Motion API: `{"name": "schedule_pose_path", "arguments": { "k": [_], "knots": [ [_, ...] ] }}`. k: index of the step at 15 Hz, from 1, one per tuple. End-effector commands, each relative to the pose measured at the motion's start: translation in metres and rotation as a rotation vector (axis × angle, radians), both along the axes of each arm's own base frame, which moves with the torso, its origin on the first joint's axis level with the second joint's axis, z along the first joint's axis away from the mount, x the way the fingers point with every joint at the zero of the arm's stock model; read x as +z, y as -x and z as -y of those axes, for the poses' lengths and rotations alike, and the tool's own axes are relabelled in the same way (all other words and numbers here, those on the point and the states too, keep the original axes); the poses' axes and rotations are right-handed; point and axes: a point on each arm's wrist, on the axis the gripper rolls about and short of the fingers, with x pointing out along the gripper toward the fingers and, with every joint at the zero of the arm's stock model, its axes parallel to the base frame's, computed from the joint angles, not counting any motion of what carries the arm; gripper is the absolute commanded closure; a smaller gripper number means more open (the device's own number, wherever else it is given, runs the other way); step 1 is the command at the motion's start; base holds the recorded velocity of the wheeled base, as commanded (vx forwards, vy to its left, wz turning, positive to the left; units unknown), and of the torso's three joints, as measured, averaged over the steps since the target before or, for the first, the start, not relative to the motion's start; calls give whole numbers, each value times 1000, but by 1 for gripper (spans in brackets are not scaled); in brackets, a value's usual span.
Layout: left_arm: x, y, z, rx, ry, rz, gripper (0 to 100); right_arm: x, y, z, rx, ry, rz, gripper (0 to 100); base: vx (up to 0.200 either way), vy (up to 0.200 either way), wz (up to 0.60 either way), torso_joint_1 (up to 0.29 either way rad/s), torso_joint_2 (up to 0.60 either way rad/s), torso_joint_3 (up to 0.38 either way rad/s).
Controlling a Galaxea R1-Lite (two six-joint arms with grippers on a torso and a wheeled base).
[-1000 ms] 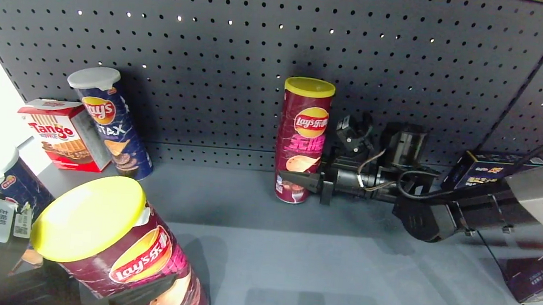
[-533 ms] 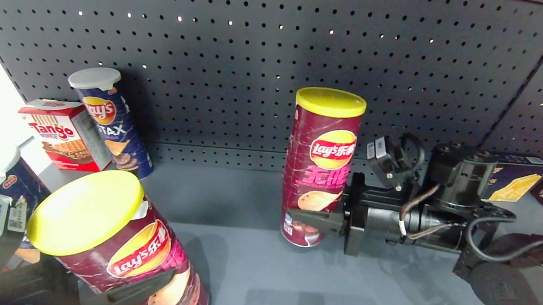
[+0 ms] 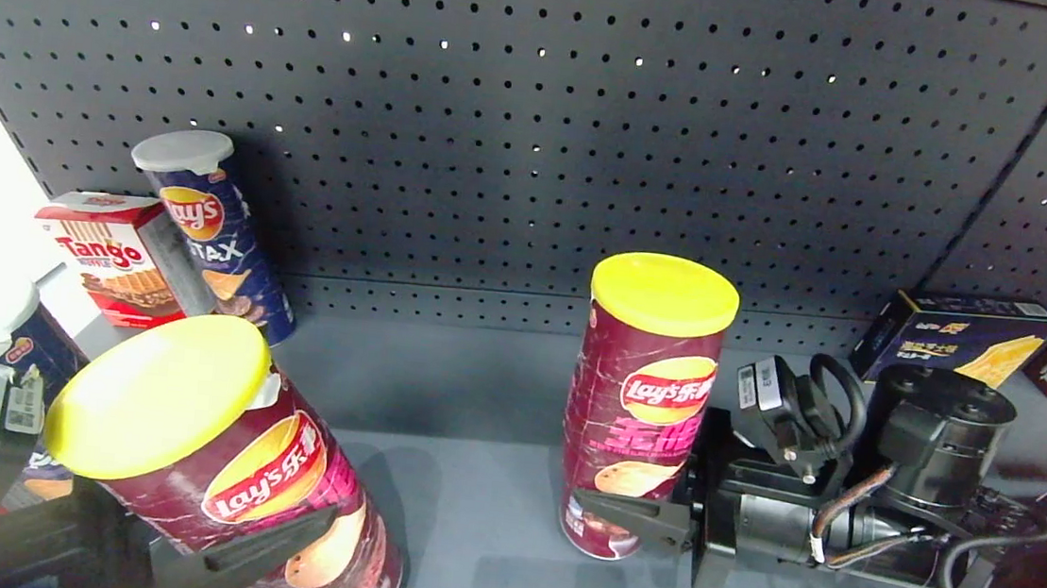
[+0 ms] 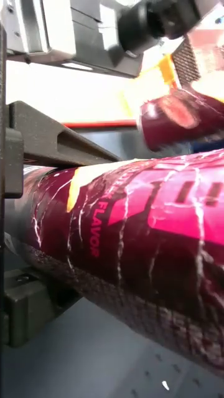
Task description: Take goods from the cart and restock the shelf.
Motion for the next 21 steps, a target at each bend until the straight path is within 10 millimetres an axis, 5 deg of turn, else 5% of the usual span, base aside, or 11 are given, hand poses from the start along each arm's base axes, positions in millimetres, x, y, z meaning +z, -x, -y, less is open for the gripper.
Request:
{"name": "schedule_pose_path", "arguments": {
  "k": [1,13,14,21],
  "knots": [
    [1,0,0,0,3,4,100,-15,-3,-3,2,26,-31,100,0,0,0,0,0,0],
    [1,-1,0,2,3,4,100,-29,0,-17,5,58,-54,100,0,0,0,0,0,0],
    [1,-1,0,2,2,3,100,-29,0,-17,3,58,-54,0,0,0,0,0,0,0],
    [0,0,0,2,1,-2,100,-5,13,8,-98,18,2,0,0,0,0,0,0,0]
  ]
}}
